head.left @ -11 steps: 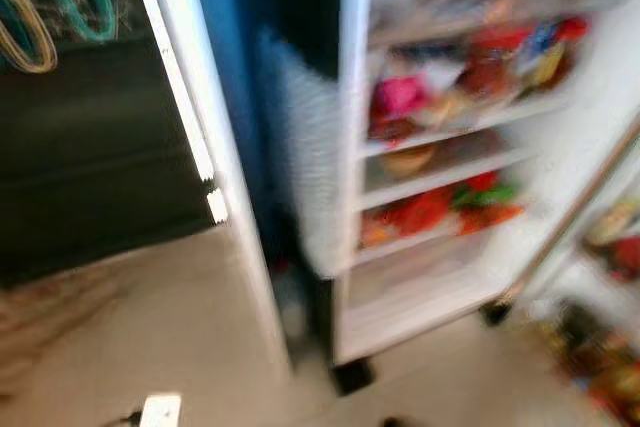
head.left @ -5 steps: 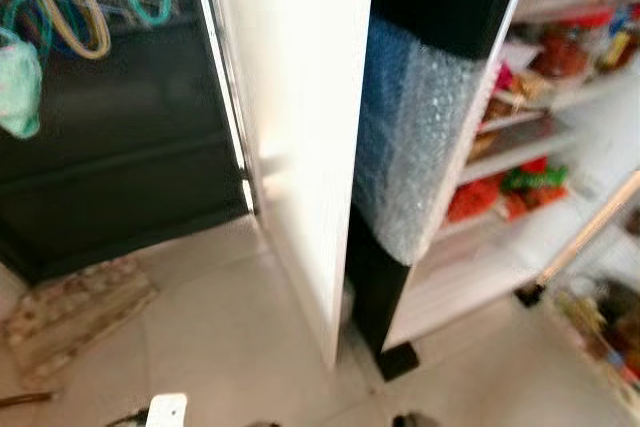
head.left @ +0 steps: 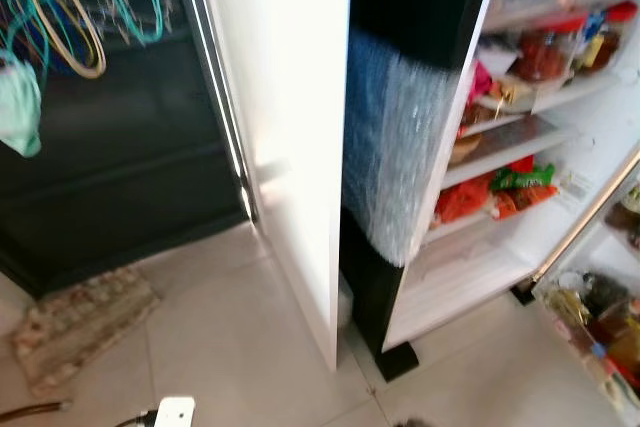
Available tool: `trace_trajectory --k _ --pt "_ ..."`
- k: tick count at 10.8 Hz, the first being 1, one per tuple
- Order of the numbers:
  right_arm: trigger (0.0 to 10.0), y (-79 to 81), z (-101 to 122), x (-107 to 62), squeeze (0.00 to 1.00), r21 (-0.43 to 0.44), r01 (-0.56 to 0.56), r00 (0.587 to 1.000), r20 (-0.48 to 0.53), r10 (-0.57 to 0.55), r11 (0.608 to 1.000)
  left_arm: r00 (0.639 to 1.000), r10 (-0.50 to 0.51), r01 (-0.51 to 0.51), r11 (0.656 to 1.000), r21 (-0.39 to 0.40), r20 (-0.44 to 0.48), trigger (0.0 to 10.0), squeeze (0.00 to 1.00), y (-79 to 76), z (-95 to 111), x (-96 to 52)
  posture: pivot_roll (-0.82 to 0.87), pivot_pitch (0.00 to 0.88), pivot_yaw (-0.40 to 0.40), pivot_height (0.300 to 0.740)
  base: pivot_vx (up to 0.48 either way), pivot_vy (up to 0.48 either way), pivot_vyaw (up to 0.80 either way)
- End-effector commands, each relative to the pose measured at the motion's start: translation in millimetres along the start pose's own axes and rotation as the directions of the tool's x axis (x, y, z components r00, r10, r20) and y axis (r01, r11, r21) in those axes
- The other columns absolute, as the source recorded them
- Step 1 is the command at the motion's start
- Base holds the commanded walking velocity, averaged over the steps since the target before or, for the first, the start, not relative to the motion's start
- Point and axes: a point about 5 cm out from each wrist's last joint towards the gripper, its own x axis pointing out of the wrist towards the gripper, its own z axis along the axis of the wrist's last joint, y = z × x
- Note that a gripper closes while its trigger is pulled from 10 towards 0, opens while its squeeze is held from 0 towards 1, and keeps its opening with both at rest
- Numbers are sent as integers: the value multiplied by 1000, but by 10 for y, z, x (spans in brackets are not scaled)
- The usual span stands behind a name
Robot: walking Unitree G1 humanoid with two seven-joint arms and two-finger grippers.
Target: Restocking fridge
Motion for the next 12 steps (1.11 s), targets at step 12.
trace_trajectory --k 12 --pt "10000 68 -51 -11 0 102 56 998 -26 -54 993 1000 -10 10 1000 -13 -28 10000 0 42 -55 -14 -53 31 47 740 0 219 -52"
